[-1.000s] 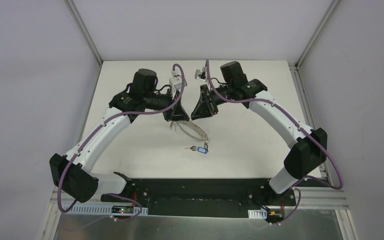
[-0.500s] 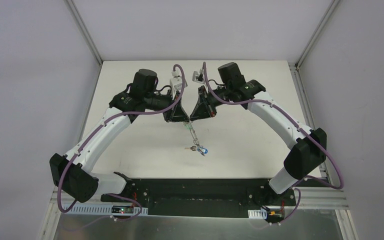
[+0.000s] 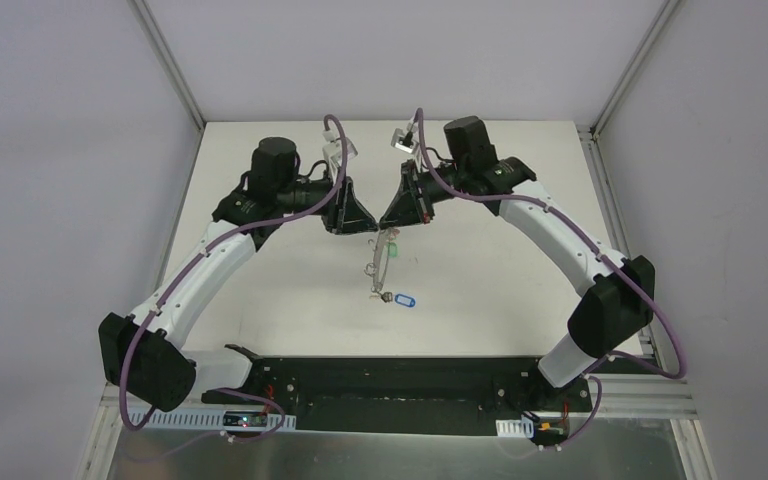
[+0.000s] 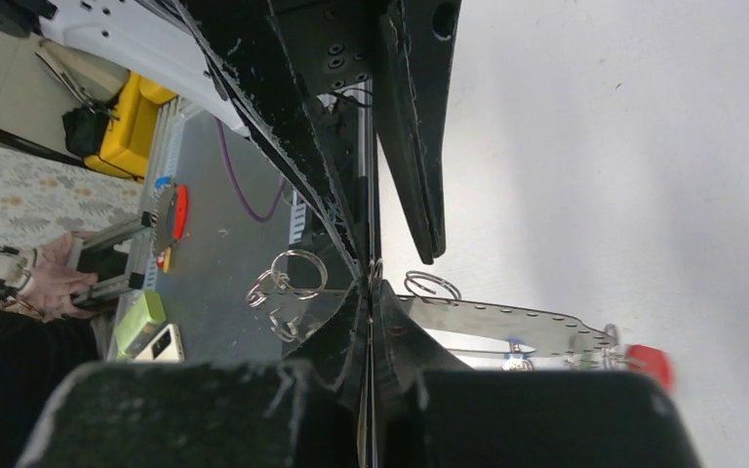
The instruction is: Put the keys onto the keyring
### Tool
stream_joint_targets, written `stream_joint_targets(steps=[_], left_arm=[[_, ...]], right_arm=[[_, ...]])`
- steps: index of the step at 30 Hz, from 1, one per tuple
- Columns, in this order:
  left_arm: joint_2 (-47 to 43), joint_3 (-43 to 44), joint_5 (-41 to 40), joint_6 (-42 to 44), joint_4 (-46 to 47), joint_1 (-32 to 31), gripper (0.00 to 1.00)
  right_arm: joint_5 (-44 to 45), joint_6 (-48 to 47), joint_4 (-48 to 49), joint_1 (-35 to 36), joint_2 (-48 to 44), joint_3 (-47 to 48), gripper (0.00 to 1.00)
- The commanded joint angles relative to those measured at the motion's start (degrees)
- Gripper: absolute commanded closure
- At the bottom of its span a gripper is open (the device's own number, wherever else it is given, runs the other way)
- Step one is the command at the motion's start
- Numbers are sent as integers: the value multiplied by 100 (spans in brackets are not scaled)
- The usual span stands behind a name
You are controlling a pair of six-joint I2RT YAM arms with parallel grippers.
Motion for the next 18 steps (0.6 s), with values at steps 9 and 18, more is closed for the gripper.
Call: stream_joint_targets(steps=[9,18], left_arm=[[-265,-408,564,-1340,2388,120,71],[-290,-639,726,-1652,2848,129,75]], right_arm=[[-735,1939,1954,-294,-152,-344,100],[-728,2380,2460,-420,-148,-526,100]])
